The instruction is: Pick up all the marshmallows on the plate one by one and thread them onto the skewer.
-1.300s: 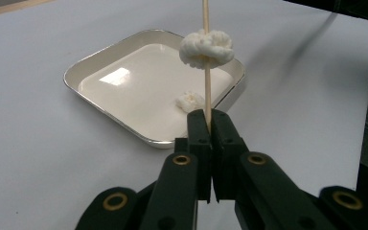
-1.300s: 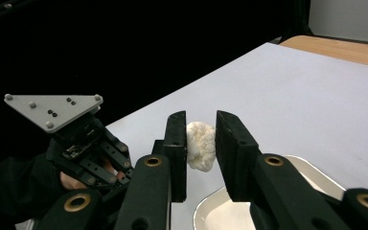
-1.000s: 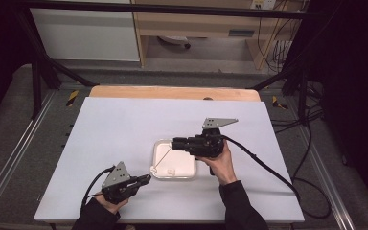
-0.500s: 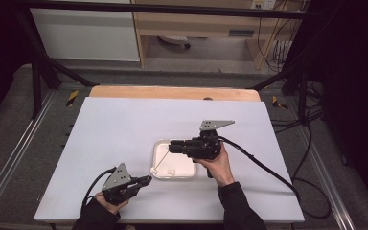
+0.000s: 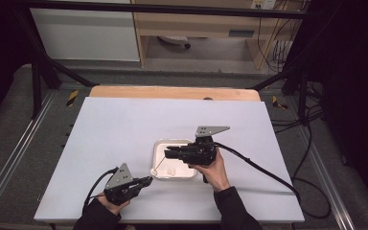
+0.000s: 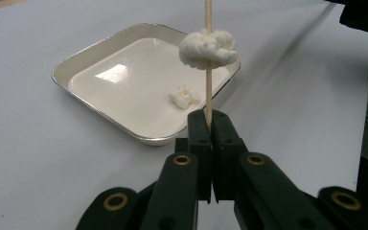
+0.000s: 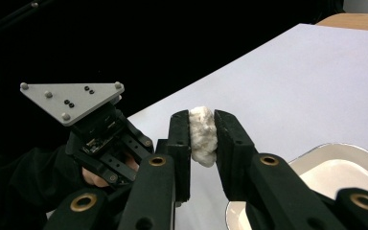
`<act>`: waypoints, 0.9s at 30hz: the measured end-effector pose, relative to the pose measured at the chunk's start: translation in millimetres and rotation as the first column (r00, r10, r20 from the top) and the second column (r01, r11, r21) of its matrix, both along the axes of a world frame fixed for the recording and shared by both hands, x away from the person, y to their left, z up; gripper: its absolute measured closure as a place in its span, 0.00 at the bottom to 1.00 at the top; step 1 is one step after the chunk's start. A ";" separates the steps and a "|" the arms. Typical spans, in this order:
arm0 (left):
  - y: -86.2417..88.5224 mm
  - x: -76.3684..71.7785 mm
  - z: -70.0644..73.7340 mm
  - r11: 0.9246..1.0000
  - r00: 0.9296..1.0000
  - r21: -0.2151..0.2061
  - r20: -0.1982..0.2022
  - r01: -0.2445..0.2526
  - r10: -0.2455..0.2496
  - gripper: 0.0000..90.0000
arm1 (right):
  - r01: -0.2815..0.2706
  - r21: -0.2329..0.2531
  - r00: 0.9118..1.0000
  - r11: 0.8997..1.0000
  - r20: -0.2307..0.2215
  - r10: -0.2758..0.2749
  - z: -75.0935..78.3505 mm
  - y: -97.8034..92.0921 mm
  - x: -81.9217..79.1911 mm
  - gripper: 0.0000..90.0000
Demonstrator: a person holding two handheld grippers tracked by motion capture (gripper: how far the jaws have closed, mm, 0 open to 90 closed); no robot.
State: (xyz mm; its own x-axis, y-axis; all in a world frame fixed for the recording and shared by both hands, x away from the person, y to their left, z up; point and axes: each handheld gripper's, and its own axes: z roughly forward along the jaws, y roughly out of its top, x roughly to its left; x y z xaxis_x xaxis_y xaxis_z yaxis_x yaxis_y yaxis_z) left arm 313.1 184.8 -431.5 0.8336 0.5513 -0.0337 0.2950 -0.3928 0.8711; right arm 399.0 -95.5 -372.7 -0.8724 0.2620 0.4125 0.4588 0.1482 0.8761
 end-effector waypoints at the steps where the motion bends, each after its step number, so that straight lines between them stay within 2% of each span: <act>1: -0.1 -0.1 0.1 1.000 1.000 0.001 0.000 0.000 0.000 0.98 | -0.001 -0.003 1.000 1.000 0.005 0.001 -0.4 0.2 -0.5 0.87; 7: -1.6 -0.3 -0.8 1.000 1.000 0.011 -0.008 0.001 -0.001 0.98 | 0.003 -0.020 1.000 1.000 0.028 -0.003 -4.4 3.0 -4.5 0.88; 12: -1.3 -0.8 0.0 1.000 1.000 -0.004 -0.010 -0.002 0.002 0.98 | -0.004 -0.014 1.000 1.000 0.019 0.004 -6.4 4.6 -6.0 0.88; 20: -2.0 -0.5 -0.2 1.000 1.000 0.000 -0.016 -0.001 0.001 0.98 | -0.010 -0.015 1.000 1.000 0.012 0.010 -9.8 6.8 -6.9 0.89; 27: -4.2 -1.1 0.6 1.000 0.999 -0.002 -0.037 0.001 -0.001 0.99 | -0.013 -0.015 1.000 1.000 0.006 0.013 -11.4 7.5 -7.6 0.89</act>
State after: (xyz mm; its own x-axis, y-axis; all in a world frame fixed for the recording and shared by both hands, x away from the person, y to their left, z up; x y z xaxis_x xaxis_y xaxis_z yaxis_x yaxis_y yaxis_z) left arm 312.0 180.6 -430.9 0.8325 0.5501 -0.0657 0.3267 -0.3918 0.8601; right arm 391.4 -87.9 -384.1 -0.8785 0.2568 0.4030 0.4511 0.1677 0.8766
